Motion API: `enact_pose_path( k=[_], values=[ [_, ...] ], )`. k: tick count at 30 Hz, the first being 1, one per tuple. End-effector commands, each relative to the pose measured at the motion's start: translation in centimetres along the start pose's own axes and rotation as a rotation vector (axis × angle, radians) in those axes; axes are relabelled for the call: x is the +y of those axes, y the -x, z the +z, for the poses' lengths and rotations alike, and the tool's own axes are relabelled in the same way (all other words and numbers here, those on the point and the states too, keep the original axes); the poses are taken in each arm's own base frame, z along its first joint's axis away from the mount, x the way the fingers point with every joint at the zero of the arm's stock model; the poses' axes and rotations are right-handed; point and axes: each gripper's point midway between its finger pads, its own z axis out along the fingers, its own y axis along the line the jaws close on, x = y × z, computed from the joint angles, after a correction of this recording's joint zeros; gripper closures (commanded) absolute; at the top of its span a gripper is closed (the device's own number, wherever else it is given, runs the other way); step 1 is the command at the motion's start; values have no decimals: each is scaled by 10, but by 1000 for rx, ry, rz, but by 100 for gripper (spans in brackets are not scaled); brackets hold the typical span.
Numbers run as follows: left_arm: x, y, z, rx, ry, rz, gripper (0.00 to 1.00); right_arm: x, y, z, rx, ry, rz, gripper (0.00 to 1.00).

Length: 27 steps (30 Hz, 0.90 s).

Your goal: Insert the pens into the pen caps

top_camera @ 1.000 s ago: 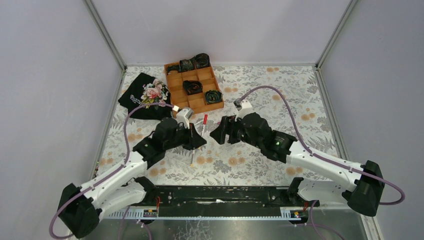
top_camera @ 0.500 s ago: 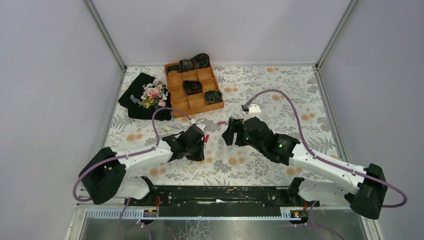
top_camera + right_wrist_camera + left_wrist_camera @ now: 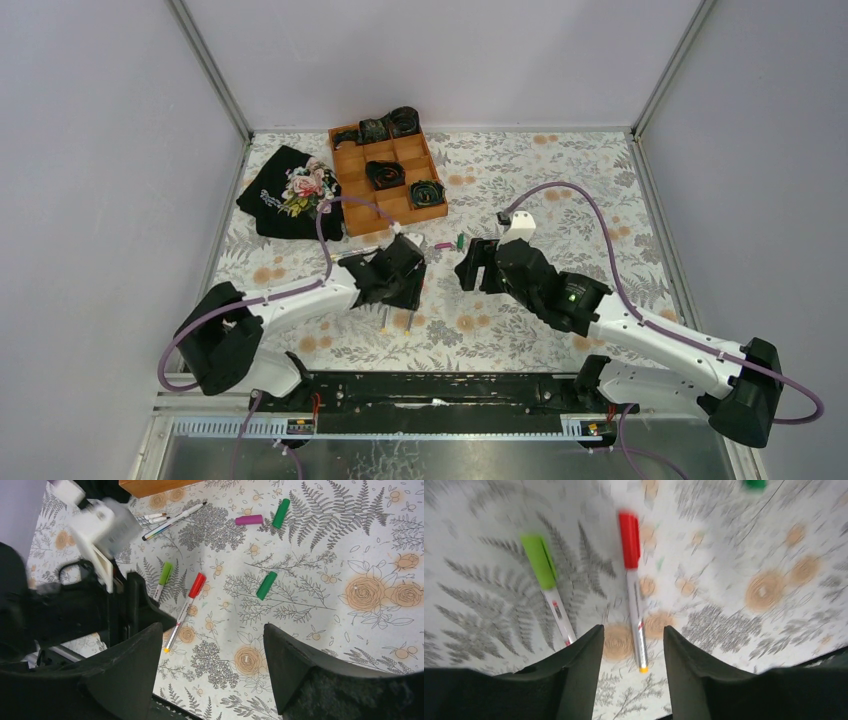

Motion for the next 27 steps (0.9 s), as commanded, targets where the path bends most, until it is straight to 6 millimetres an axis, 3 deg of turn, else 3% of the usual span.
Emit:
enact_pose_path(
  k=[1,6,10,18,27],
  values=[
    [9,67,-21,-157,107,67,52,-11,10,-2,-49,-47,9,21],
    [48,136,-27,-271,192,35,53,-19,9,-3,-60,-44,25,21],
    [68,169,-15,-301,192,5,60,-24,10,-5,-66,-42,35,20],
    [86,182,19,-278,183,2,67,-29,6,-7,-60,-40,39,20],
    [85,178,46,-236,152,9,72,-28,-3,-4,-39,-18,66,20]
  ],
)
